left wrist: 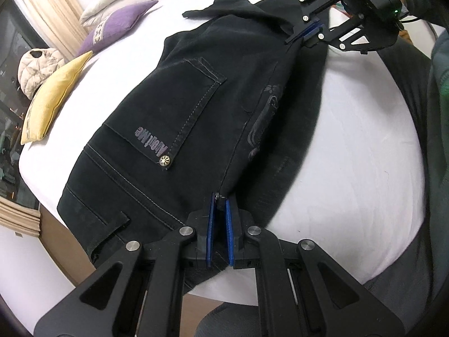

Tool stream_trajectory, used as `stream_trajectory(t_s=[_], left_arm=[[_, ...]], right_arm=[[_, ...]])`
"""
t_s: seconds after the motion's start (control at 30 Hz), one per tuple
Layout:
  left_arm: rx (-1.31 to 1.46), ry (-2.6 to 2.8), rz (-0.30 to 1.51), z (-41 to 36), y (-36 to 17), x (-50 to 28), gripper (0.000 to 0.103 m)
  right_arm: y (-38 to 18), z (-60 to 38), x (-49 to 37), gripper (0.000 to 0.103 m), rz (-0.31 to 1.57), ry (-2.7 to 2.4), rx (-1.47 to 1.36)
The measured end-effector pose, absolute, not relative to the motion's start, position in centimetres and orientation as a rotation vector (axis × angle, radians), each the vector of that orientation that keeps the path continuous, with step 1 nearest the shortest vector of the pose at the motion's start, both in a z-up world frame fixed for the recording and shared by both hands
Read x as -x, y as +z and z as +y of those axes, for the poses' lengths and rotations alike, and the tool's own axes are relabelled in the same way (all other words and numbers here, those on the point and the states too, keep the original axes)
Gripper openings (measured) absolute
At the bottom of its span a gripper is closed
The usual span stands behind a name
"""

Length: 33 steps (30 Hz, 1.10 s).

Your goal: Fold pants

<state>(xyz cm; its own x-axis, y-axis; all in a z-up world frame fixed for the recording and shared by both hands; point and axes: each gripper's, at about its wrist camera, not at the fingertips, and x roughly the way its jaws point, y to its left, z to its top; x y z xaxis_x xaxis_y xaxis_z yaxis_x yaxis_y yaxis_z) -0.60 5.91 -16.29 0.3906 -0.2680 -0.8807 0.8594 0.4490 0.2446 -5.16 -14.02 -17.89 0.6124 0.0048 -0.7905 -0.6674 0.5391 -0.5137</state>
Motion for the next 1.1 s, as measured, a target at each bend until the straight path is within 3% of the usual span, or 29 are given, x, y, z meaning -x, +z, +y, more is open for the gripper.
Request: stream_trajectory(t_s=[0.9,1.1], left_arm=[[-0.79,-0.813,0.879,5.7,-18.6,-0.1,0.008],[-0.81,-0.807,0.968,5.7,-17.2,0.5,0.018]], right_arm=[[-20.4,-13.6,8.6,0.004,0.858,0.45,0.951],[-19.5,-14.4,9.2,0.014,0.848,0.432,0.907]])
